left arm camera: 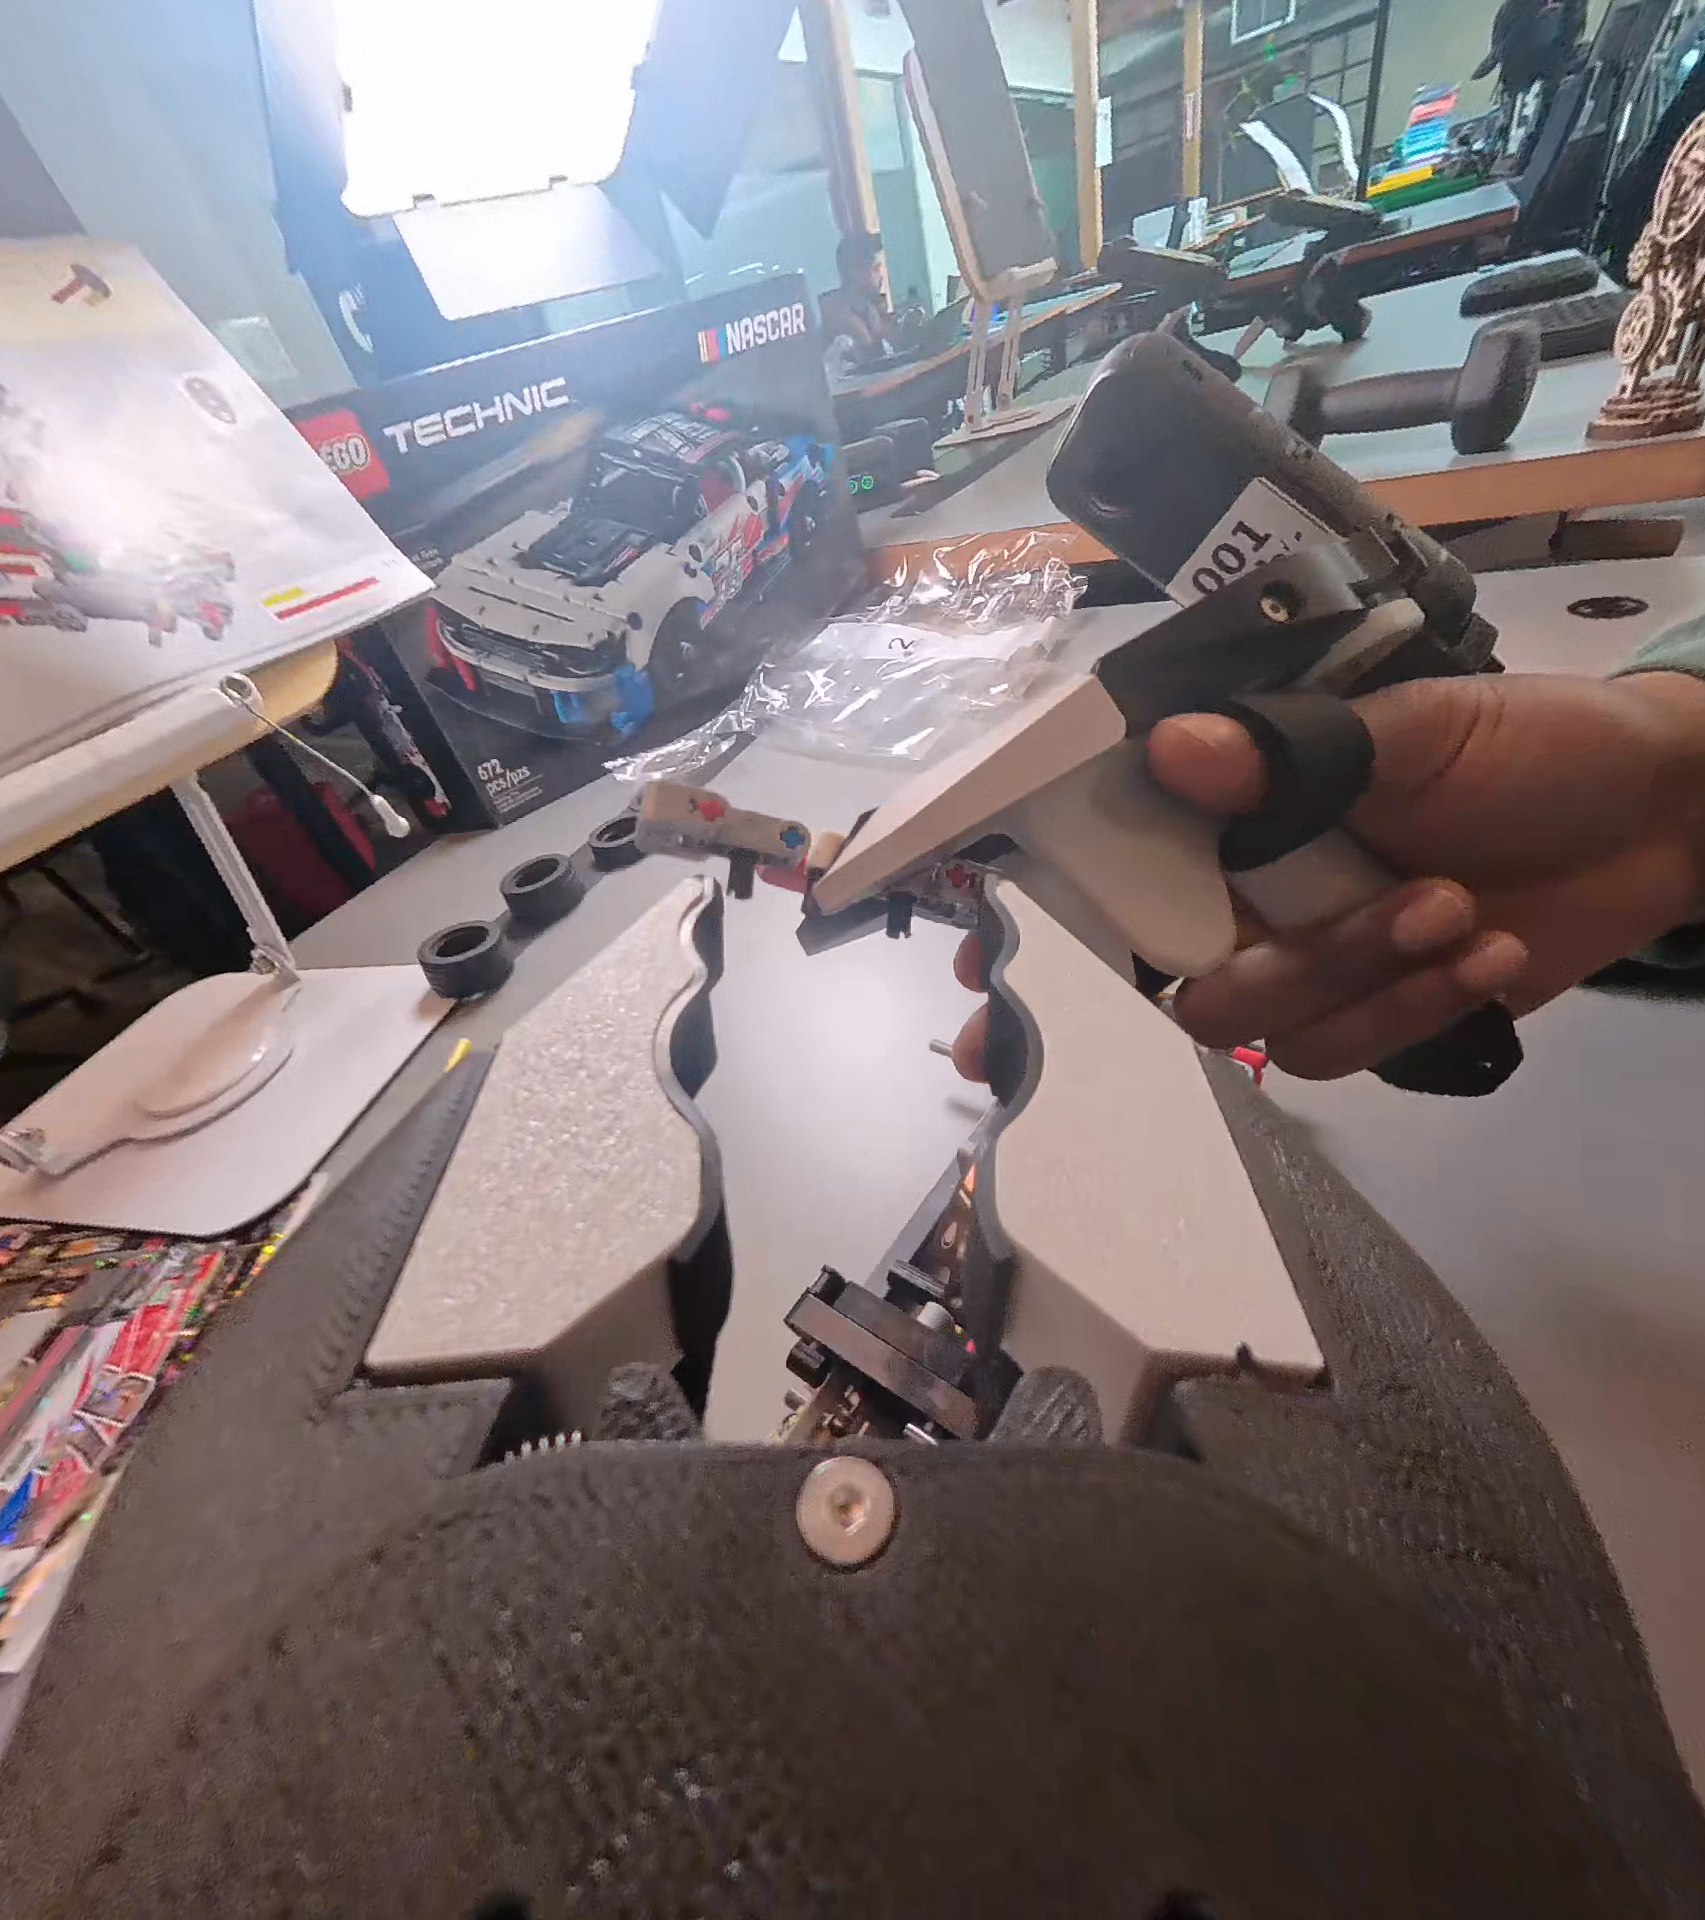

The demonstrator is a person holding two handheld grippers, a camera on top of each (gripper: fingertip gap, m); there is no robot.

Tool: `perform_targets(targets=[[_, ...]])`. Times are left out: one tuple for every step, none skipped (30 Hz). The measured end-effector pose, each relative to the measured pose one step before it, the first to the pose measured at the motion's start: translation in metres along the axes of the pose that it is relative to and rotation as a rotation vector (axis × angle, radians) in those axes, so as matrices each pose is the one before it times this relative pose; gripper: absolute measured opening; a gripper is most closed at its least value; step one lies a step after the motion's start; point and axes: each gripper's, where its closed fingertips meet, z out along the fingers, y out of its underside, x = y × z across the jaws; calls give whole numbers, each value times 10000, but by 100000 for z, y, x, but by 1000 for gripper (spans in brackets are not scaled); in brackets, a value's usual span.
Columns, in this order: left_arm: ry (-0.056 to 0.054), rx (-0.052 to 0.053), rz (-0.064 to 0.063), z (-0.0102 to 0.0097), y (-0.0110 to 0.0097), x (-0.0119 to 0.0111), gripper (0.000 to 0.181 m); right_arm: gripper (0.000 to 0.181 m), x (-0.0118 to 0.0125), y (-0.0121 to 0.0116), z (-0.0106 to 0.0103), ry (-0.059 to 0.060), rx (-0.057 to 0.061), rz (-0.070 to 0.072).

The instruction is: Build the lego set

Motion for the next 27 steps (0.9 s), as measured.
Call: perform_targets(targets=[[128, -6, -235, 57, 107, 82, 48, 16, 31, 175, 16, 47, -81, -142], [147, 66, -151, 0, 10, 111, 47, 16, -78, 27, -60, -16, -49, -223], [155, 66, -101, -35, -31, 90, 46, 16, -39, 34, -62, 18, -113, -278], [120, 44, -113, -100, -50, -5, 44, 16, -26, 63, -83, 19, -150, -286], [39, 101, -126, -185, -176, -162, 45, 15, -22, -33, -103, -7, -74, -176], [59, 152, -126, -229, -278, -136, 43, 16, 38, -130, -134, 7, 17, -117], [117, 83, -150, -193, -186, -39, 41, 15, 48, -66, -97, 10, -9, -123], [65, -3, -140, -151, -57, -106, 41, 15, 65, -71, -61, 21, 14, -102], [104, 16, -107, -170, -67, -66, 40, 16, -29, 42, 7, -41, -70, -118], [197, 139, -188, -218, -221, 19, 35, 16, -130, 147, 51, -113, -161, -183], [213, 283, -370, -277, -361, -51, 33, 16, -88, 100, 42, -73, -132, -303], [212, 322, -526, -295, -382, -182, 33, 16, -64, -101, -25, -34, 25, -403], [250, 234, -614, -245, -245, -192, 32, 16, -10, -136, -51, 6, 51, -491], [205, 83, -630, -162, -4, -275, 33, 15, 128, 18, -16, 105, -56, -512], [122, -31, -532, -78, 179, -324, 34, 16, 108, 108, 16, 123, -120, -491], [115, -55, -365, -42, 263, -238, 35, 16, -64, 134, 49, 47, -116, -446], [134, -32, -232, -9, 232, -97, 36, 15, -290, 161, 90, -53, -132, -446], [220, -24, -147, 4, 195, 129, 35, 15, -328, 192, 111, -37, -158, -500], [343, -64, -62, 34, 174, 403, 32, 15, -273, 165, 83, 38, -148, -612], [243, -130, 37, 43, 214, 323, 29, 16, -224, 152, 57, 75, -157, -735], [91, -193, 188, 17, 289, 150, 25, 15, -197, 114, 9, 108, -148, -828], [133, -217, 319, -3, 312, 254, 20, 15, -7, 78, -56, 231, -139, -861], [166, -193, 366, -62, 264, 310, 16, 15, -22, 28, -99, 191, -109, -914], [117, -179, 376, -87, 226, 218, 15, 15, -76, -52, -142, 159, -54, -892], [96, -173, 354, -78, 252, 181, 15, 15, -86, -34, -127, 151, -73, -856], [99, -141, 324, -51, 245, 188, 15, 15, -112, 6, -112, 132, -94, -818], [99, -99, 309, -23, 207, 204, 14, 15, -144, 1, -129, 106, -61, -789]])
